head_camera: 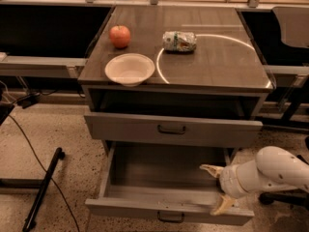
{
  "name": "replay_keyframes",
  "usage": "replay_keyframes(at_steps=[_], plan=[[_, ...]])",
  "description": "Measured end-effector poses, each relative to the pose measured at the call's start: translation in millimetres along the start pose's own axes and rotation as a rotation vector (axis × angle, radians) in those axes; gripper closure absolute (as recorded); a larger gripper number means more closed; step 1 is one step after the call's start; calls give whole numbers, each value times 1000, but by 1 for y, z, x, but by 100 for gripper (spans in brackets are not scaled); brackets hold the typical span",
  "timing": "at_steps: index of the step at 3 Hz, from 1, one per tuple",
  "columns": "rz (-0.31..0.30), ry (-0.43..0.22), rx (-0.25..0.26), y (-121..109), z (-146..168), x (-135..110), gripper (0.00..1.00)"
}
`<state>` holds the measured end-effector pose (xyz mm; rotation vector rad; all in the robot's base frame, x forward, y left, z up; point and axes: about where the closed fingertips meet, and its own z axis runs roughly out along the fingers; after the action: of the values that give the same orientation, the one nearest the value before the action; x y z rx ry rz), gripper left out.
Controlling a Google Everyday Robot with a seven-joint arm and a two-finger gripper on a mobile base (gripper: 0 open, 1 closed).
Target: Open middle drawer
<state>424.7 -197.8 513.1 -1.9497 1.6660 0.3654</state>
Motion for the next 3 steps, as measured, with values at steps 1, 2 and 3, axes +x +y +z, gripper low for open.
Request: replay_keyframes(at_steps=[1, 2, 3], plan=[[25, 12, 4, -19, 26, 7, 44], [67, 26, 13, -32, 50, 15, 68], [112, 51, -9, -31, 78, 27, 92]])
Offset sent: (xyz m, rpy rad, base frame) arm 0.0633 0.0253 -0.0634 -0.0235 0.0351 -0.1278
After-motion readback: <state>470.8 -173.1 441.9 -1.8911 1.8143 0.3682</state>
